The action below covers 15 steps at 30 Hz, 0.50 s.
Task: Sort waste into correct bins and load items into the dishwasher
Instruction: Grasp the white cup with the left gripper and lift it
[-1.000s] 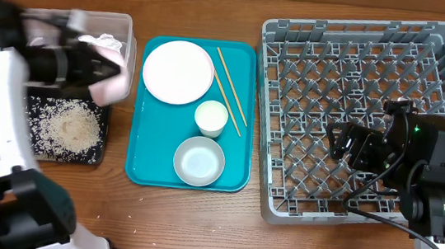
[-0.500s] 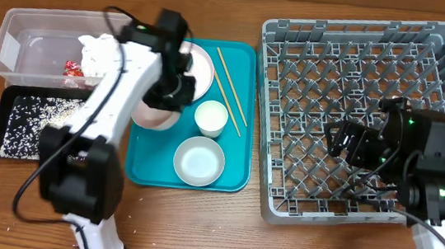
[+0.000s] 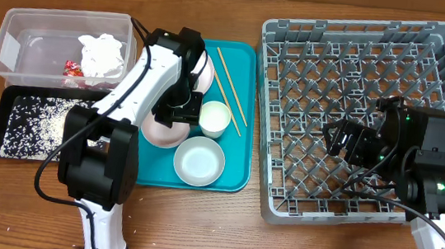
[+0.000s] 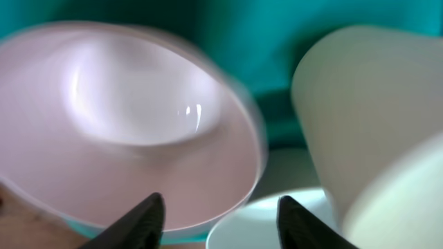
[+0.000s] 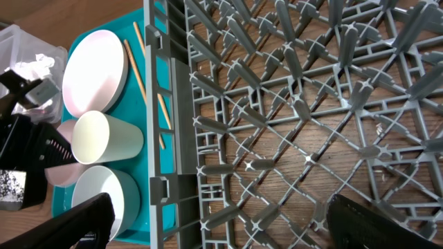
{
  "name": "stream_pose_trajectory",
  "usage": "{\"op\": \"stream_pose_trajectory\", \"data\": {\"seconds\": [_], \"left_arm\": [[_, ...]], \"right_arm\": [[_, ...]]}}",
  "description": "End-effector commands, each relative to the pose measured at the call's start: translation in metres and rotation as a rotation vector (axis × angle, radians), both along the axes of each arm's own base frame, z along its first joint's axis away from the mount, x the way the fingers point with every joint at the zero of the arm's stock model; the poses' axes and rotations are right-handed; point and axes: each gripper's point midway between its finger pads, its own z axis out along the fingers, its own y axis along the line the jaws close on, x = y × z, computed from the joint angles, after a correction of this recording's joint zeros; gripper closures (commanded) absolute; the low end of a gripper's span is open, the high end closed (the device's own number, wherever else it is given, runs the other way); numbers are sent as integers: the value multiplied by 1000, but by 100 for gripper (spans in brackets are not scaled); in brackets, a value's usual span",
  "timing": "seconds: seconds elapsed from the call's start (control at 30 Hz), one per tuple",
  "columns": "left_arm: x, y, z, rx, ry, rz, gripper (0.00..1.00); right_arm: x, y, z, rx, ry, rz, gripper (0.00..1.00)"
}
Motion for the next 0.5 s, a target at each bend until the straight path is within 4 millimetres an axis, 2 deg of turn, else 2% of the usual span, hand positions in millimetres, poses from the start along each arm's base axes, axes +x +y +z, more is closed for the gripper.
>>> {"op": "stream_pose_trajectory", "data": {"seconds": [0.0, 0.23, 0.33, 0.47], "left_arm": [[15, -5, 20, -7, -52, -24, 40], [60, -20, 66, -77, -246, -88, 34], [64, -33, 62, -146, -262, -163, 35], [58, -34, 43, -149, -226, -195, 40]], "right_arm": [[5, 2, 14, 3, -40, 3, 0], [5, 2, 14, 4, -41, 4, 0], [5, 2, 14, 4, -41, 4, 0], [5, 2, 14, 4, -41, 3, 0]]}}
